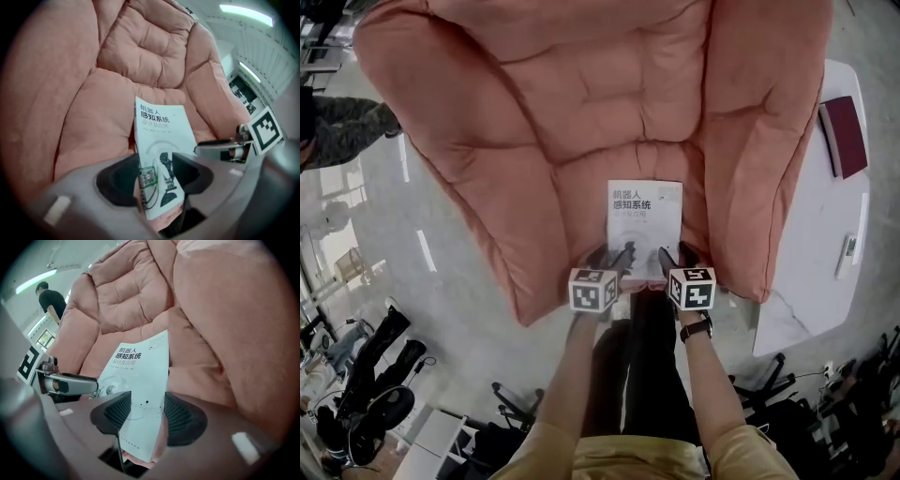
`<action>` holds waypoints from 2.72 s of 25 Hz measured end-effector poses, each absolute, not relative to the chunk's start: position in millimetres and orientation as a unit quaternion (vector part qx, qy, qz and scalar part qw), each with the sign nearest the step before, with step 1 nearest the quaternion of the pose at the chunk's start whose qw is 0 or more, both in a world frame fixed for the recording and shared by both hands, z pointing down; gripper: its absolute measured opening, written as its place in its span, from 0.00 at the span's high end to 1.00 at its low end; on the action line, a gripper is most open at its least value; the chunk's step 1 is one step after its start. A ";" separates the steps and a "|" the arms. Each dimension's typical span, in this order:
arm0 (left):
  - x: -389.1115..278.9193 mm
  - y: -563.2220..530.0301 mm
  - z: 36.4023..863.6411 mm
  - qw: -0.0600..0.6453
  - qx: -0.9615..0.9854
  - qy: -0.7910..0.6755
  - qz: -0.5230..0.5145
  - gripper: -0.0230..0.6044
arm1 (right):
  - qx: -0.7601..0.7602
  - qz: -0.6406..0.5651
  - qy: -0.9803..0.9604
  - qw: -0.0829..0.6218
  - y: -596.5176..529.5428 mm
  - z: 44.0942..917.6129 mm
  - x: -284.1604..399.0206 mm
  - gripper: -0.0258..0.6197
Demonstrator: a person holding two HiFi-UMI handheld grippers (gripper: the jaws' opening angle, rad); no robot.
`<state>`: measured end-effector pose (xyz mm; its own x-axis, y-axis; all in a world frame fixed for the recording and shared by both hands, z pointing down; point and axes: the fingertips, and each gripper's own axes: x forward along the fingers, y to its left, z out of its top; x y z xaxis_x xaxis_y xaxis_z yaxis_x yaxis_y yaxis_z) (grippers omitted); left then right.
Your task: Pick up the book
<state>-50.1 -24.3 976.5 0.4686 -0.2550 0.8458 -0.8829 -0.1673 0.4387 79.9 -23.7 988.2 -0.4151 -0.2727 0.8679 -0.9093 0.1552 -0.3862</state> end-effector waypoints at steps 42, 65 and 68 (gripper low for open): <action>-46.0 -13.4 902.4 0.568 0.660 -0.411 0.269 0.89 | 0.419 0.638 -0.632 0.136 -9.7 909.0 73.7 0.87; -52.4 -10.1 645.7 0.477 0.746 -0.444 0.136 0.89 | 0.450 0.515 -0.727 0.068 -9.9 651.2 64.4 0.87; -57.8 -5.8 588.8 0.449 0.766 -0.448 0.104 0.89 | 0.460 0.469 -0.752 0.058 -8.0 590.8 58.5 0.87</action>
<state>-57.8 -5.8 588.8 0.5775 -0.5932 0.5609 -0.7792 -0.1956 0.5954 58.5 -8.0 590.8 -0.5700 -0.6378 0.5179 -0.7457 0.1370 -0.6521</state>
